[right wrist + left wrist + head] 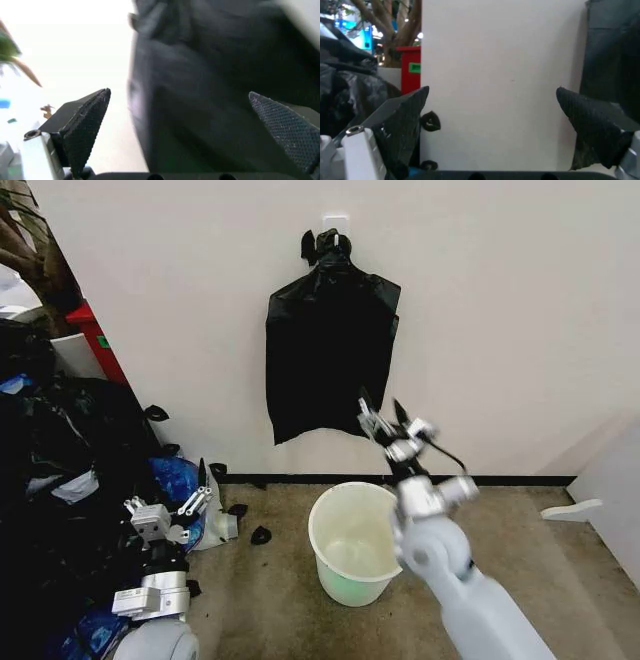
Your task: Place the garbage bag over the trash bin.
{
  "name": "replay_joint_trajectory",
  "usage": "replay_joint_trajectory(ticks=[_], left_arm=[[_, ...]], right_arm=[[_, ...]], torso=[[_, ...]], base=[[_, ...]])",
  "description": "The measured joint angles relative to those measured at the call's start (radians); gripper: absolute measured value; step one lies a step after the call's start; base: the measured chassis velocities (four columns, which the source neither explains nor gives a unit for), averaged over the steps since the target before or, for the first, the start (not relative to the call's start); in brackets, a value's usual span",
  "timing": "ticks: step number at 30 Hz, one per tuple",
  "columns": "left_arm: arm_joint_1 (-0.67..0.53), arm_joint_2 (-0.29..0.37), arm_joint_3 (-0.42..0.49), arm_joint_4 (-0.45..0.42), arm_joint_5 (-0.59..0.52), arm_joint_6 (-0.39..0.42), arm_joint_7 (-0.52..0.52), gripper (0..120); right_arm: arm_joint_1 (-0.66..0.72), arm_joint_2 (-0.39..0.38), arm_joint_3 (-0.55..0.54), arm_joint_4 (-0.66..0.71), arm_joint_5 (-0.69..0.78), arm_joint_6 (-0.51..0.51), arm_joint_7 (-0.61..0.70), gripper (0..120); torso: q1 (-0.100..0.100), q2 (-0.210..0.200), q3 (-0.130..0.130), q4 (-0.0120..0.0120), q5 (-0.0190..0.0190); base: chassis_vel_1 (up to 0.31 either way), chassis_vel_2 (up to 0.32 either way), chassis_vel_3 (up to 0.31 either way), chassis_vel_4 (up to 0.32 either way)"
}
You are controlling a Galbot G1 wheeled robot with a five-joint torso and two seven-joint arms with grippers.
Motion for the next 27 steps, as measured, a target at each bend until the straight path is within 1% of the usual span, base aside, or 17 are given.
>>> replay_joint_trajectory(ticks=[1,3,5,6,7,9,12,17,24,25,27], left_arm=[[0.001,-0.001,-0.001,0.000,-0.001,0.004,-0.007,100],[0.003,-0.003,-0.003,0.000,-0.002,0.005,-0.014,100],[0.005,-0.003,-0.005,0.000,-0.002,0.006,-0.023,100],[0.006,-0.004,-0.006,0.000,-0.002,0.006,-0.028,100],[0.006,-0.004,-0.006,0.000,-0.002,0.006,-0.028,100],[0.004,-0.005,-0.006,0.000,-0.002,0.010,-0.038,100],[0.001,-0.010,-0.002,0.002,-0.001,0.014,-0.047,100],[-0.001,-0.015,0.002,0.010,0.003,0.015,-0.053,100],[-0.003,-0.016,0.001,0.014,0.004,0.017,-0.067,100],[-0.003,-0.016,0.001,0.014,0.004,0.017,-0.069,100],[-0.003,-0.016,0.001,0.016,0.005,0.017,-0.071,100]], right_arm=[[0.077,0.016,-0.023,-0.047,0.017,0.010,-0.004,100],[0.177,0.038,-0.043,-0.105,0.060,0.025,-0.018,100],[0.244,0.059,-0.047,-0.149,0.119,0.042,-0.045,100],[0.270,0.071,-0.047,-0.166,0.159,0.048,-0.054,100],[0.270,0.071,-0.047,-0.166,0.159,0.048,-0.054,100],[0.322,0.100,-0.036,-0.194,0.247,0.051,-0.052,100],[0.374,0.138,-0.012,-0.244,0.301,0.048,-0.045,100],[0.407,0.166,0.006,-0.274,0.359,0.023,-0.027,100],[0.423,0.189,0.006,-0.313,0.357,0.005,-0.027,100],[0.427,0.193,0.005,-0.318,0.355,0.003,-0.024,99],[0.436,0.200,0.004,-0.331,0.355,-0.003,-0.010,93]], torso=[[0.000,0.000,0.000,0.0001,0.0001],[0.000,0.000,0.000,0.0002,-0.0001],[0.000,0.000,0.000,0.0000,-0.0002],[0.000,0.000,0.000,-0.0003,-0.0001],[0.000,0.000,0.000,-0.0003,-0.0001],[0.000,0.000,0.000,-0.0003,-0.0002],[0.000,0.000,0.000,-0.0003,-0.0001],[0.000,0.000,0.000,-0.0003,0.0000],[0.000,0.000,0.000,-0.0003,0.0003],[0.000,0.000,0.000,-0.0003,0.0003],[0.000,0.000,0.000,-0.0003,0.0002]], base=[[0.000,0.000,0.000,0.000],[0.000,0.000,0.000,0.000],[0.000,0.000,0.000,0.000],[0.000,0.000,0.000,0.000],[0.000,0.000,0.000,0.000],[0.000,0.000,0.000,0.000],[0.000,0.000,0.000,0.000],[0.000,0.000,0.000,0.000],[0.000,0.000,0.000,0.000],[0.000,0.000,0.000,0.000],[0.000,0.000,0.000,0.000]])
